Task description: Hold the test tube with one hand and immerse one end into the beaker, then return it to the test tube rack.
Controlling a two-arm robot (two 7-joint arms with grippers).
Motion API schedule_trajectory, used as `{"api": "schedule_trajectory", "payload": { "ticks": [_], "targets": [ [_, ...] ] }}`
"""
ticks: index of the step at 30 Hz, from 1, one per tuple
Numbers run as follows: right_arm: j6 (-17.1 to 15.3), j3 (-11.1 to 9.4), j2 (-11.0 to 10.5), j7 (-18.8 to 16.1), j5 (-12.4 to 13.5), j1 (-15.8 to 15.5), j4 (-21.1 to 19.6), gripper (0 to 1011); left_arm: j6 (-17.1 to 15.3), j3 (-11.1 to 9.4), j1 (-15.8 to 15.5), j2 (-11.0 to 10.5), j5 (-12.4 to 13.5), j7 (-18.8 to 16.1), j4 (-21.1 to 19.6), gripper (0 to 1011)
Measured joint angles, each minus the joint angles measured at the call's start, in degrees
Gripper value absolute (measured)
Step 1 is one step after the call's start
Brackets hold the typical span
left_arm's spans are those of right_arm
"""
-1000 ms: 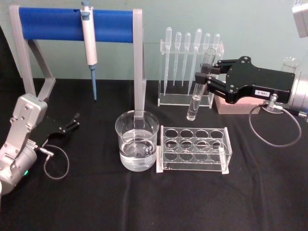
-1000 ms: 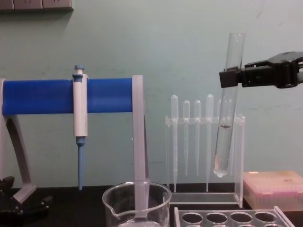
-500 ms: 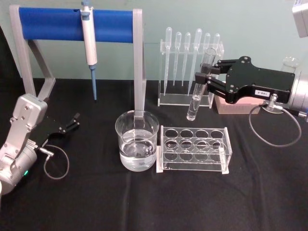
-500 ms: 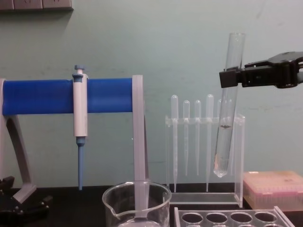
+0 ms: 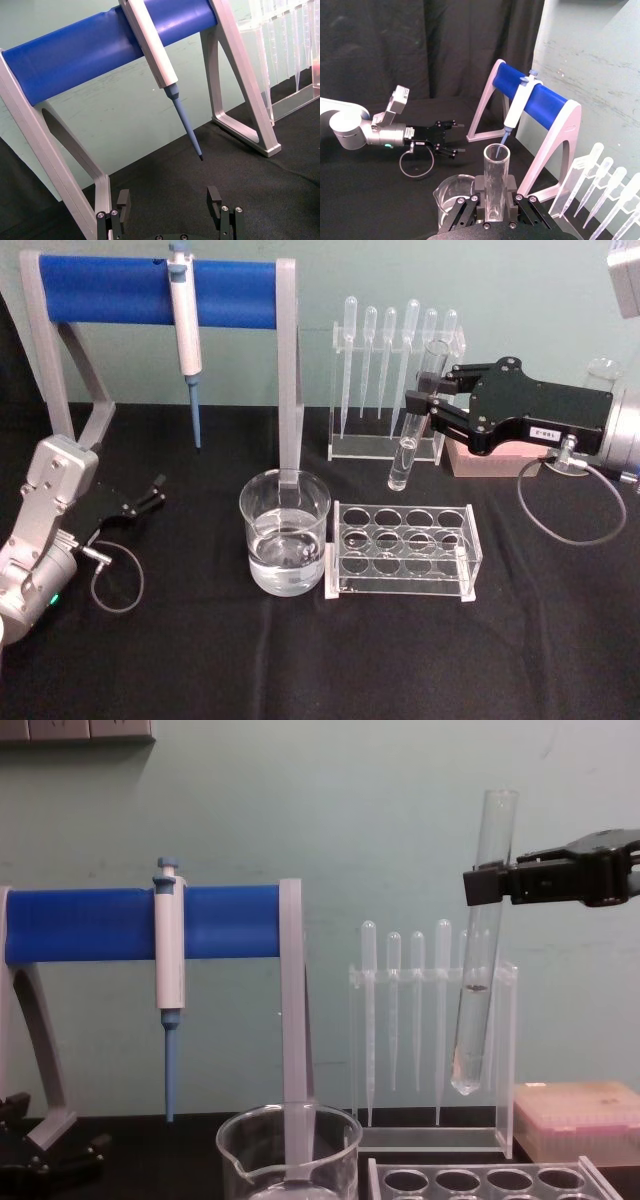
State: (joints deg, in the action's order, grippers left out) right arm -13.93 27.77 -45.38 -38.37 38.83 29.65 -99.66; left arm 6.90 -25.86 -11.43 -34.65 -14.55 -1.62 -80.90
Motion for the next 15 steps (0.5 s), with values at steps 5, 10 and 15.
{"api": "schedule_trajectory", "payload": {
  "ticks": [5,10,15],
  "targets": [
    [0.00,0.00,0.00,0.00,0.00,0.00,0.00,242,0.00,0.00,0.00,0.00,0.00,0.00,0.00,1000],
    [0.00,0.00,0.00,0.00,0.00,0.00,0.00,242,0.00,0.00,0.00,0.00,0.00,0.00,0.00,1000],
    [0.00,0.00,0.00,0.00,0.00,0.00,0.00,242,0.00,0.00,0.00,0.00,0.00,0.00,0.00,1000]
  ]
}}
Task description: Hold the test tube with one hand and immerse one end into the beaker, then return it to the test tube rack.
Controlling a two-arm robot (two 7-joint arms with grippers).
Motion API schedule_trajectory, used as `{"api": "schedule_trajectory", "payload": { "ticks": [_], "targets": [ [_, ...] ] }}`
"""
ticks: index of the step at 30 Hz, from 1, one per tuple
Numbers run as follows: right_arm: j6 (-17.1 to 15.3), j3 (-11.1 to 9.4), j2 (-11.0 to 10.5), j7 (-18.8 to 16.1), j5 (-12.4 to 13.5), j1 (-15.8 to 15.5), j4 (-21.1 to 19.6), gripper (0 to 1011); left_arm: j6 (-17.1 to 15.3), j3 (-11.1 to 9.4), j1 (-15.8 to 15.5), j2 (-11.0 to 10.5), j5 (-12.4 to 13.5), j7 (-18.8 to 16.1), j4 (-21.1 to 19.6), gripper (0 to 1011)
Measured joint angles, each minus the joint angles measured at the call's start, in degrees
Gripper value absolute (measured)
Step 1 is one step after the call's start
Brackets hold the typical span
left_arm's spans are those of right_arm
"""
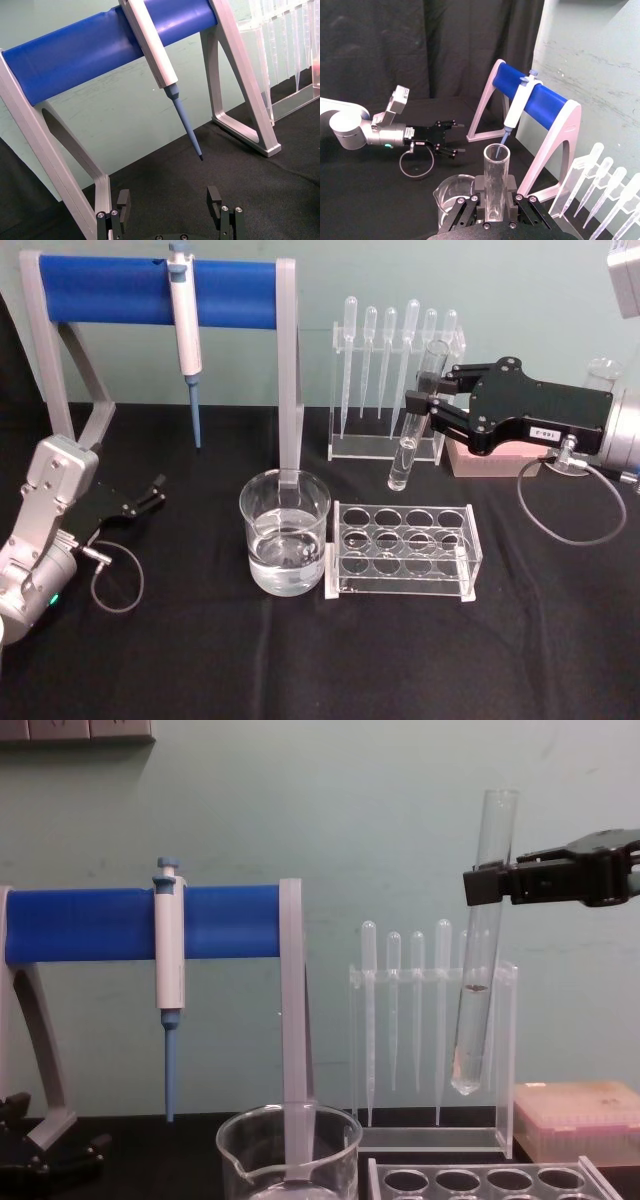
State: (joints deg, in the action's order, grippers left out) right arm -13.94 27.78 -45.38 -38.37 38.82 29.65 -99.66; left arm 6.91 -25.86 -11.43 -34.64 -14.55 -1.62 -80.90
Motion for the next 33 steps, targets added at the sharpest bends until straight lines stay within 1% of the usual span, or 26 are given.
{"api": "schedule_trajectory", "payload": {
  "ticks": [33],
  "targets": [
    [0.00,0.00,0.00,0.00,0.00,0.00,0.00,242,0.00,0.00,0.00,0.00,0.00,0.00,0.00,1000]
  ]
}}
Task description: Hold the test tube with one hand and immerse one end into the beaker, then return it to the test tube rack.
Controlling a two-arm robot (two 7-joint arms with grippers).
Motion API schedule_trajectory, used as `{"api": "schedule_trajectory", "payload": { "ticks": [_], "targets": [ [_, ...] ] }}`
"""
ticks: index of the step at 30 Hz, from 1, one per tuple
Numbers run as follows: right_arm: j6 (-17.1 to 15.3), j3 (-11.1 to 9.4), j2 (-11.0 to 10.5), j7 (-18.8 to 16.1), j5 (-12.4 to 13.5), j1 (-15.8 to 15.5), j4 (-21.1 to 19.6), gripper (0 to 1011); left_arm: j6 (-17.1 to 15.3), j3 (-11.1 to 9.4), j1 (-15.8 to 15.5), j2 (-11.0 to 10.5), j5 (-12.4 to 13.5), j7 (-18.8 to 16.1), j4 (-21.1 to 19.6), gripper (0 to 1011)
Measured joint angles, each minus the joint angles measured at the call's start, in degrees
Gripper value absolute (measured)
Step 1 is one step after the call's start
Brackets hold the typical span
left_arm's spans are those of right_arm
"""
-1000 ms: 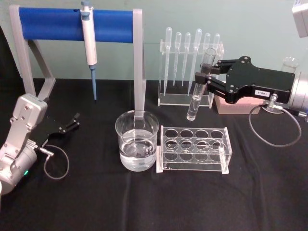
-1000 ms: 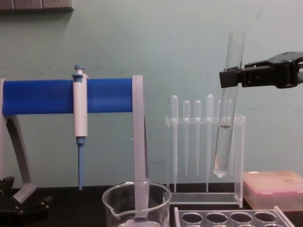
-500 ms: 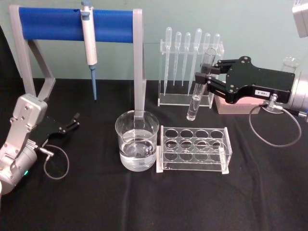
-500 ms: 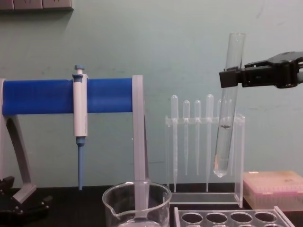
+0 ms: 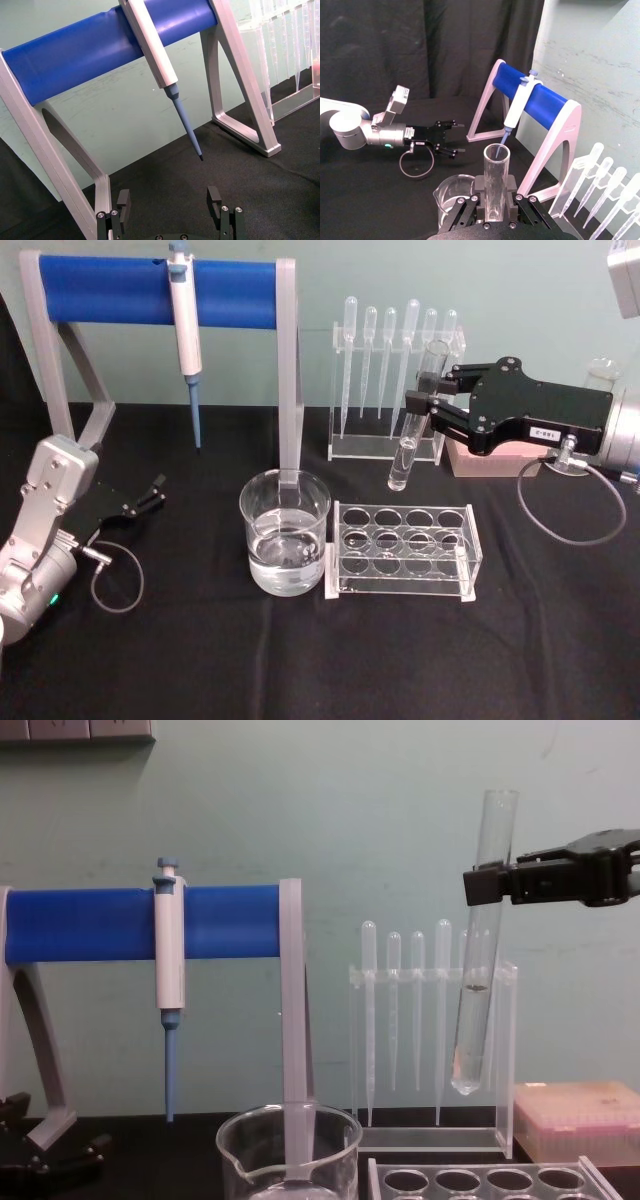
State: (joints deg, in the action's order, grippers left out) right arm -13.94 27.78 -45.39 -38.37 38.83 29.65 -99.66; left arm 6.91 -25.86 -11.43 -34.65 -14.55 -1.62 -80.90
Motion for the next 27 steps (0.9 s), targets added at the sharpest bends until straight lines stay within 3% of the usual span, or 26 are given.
{"api": "schedule_trajectory", "payload": {
  "ticks": [27],
  "targets": [
    [0.00,0.00,0.00,0.00,0.00,0.00,0.00,242,0.00,0.00,0.00,0.00,0.00,0.00,0.00,1000]
  ]
}}
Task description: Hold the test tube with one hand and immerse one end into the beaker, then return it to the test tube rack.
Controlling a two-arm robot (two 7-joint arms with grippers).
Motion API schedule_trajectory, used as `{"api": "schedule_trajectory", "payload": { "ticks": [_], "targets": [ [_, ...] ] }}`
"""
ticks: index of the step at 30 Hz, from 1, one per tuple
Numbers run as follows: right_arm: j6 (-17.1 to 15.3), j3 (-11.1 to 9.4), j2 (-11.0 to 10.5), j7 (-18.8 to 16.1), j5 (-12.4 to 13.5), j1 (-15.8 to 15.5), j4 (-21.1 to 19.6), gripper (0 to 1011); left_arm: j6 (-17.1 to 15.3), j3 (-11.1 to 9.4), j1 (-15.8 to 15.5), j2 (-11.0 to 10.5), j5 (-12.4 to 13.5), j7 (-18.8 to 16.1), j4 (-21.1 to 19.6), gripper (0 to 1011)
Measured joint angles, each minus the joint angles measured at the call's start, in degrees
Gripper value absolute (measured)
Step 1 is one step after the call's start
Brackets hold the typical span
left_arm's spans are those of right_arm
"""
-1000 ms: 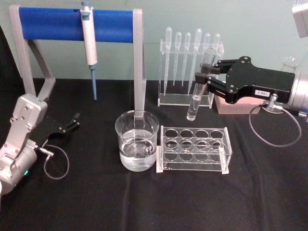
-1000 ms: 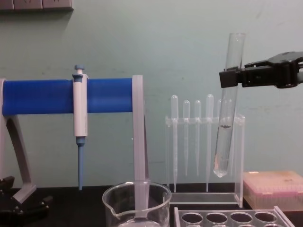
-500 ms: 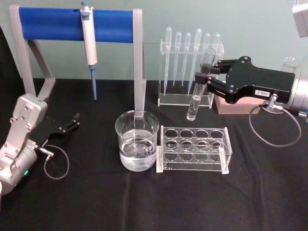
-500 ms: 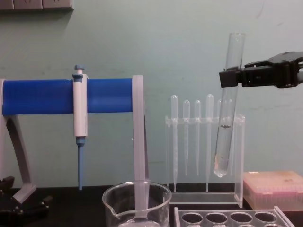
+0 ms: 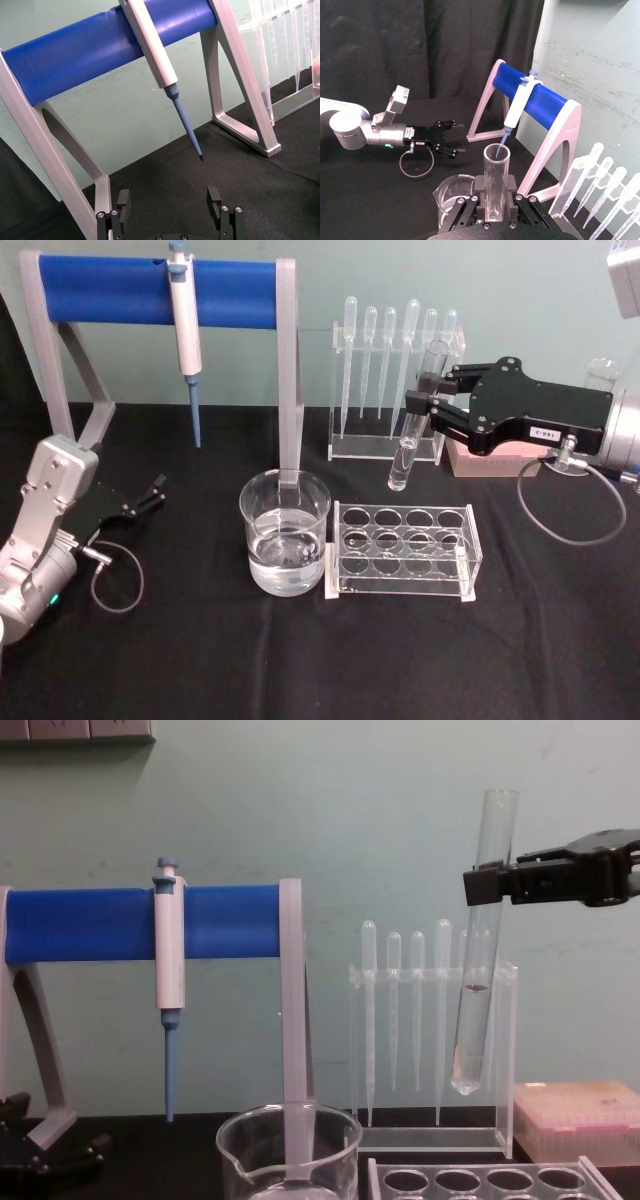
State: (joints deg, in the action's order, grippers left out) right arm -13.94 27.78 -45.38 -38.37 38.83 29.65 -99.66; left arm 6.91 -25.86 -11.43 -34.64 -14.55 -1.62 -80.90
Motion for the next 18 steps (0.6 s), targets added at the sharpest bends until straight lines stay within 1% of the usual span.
{"api": "schedule_trajectory", "payload": {
  "ticks": [18],
  "targets": [
    [0.00,0.00,0.00,0.00,0.00,0.00,0.00,242,0.00,0.00,0.00,0.00,0.00,0.00,0.00,1000]
  ]
}}
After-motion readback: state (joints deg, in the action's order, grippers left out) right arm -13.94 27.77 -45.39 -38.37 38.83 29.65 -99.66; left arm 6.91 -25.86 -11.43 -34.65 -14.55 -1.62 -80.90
